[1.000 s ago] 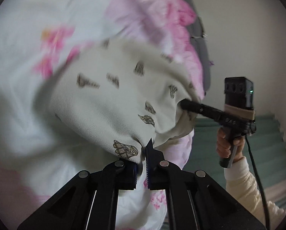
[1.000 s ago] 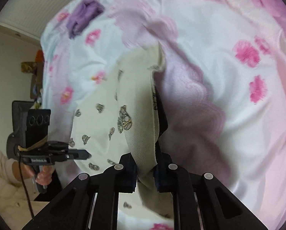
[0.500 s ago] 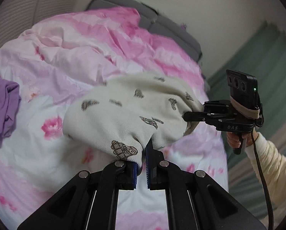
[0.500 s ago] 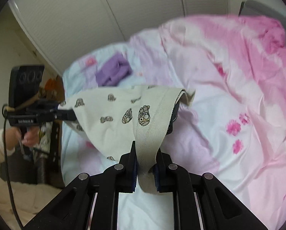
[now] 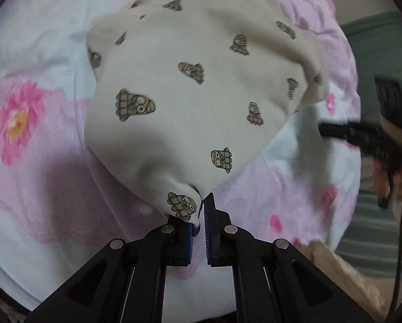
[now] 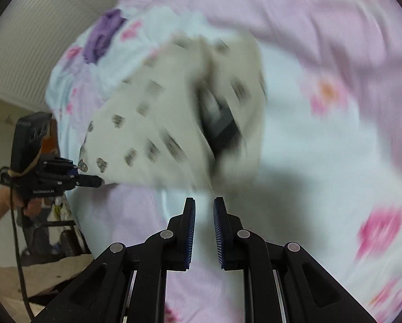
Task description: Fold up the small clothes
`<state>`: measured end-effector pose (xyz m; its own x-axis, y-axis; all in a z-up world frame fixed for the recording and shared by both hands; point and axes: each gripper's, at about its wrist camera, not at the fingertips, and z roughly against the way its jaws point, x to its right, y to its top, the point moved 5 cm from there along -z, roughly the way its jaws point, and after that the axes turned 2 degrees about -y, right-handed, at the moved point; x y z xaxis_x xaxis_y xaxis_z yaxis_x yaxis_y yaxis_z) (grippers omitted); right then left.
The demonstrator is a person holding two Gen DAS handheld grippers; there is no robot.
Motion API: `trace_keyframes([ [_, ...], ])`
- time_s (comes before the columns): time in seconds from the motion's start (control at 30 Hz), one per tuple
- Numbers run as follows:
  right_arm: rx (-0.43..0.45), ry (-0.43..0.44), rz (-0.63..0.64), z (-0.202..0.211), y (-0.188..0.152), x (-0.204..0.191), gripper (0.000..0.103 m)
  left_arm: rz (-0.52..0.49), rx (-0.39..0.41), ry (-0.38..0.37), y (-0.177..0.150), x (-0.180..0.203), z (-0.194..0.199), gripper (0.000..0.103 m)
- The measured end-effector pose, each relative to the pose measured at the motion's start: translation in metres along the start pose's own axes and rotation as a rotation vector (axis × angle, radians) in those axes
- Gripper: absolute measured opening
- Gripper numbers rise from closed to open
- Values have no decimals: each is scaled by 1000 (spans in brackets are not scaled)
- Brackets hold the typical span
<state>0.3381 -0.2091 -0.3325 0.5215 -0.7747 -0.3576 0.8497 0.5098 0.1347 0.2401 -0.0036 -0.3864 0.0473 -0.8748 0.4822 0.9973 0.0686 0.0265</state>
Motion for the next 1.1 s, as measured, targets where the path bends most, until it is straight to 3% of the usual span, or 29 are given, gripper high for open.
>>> trace_keyframes([
  [0.07,-25,-20,-29,-10,-18,4,16,11,0,15,0,-2,-1,11],
  [0.13,-61,-63,-71,-15,-30,10,18,-7,-17,46,-2,0,4,25],
  [0.2,-67,-71,-125,-8,-32,11,22,-16,14,79,-6,6,26,65],
  [0.23,-32,-83,-133,3,-28,9,23,-19,61,67,-9,8,40,69],
  [0.27,19,-90,-117,14,-21,3,34,-16,93,58,-10,11,50,71],
  [0.3,83,-101,-85,29,-11,-5,58,-1,128,53,-11,9,60,74],
  [0.33,151,-125,-55,44,1,-14,69,29,164,46,-9,6,69,74],
  [0.37,212,-148,-33,55,14,-22,77,64,196,36,-10,-1,74,74],
  [0.47,294,-160,48,70,56,-46,77,274,283,-60,-8,-35,75,74],
  [0.57,283,-189,94,56,87,-57,76,460,340,-149,-5,-61,61,72],
  [0.7,214,-195,122,24,115,-58,76,627,407,-324,6,-79,41,71],
  [0.83,177,-160,100,3,132,-57,75,756,396,-433,9,-91,17,61],
  [0.97,131,-165,78,-20,144,-55,72,845,405,-564,12,-93,7,52],
  [1.03,110,-157,61,-27,146,-54,67,809,403,-586,16,-90,11,39],
  [1.07,104,-150,58,-29,146,-53,59,783,394,-588,20,-86,13,26],
  [1.1,97,-146,61,-31,144,-54,51,754,385,-589,23,-82,13,20],
])
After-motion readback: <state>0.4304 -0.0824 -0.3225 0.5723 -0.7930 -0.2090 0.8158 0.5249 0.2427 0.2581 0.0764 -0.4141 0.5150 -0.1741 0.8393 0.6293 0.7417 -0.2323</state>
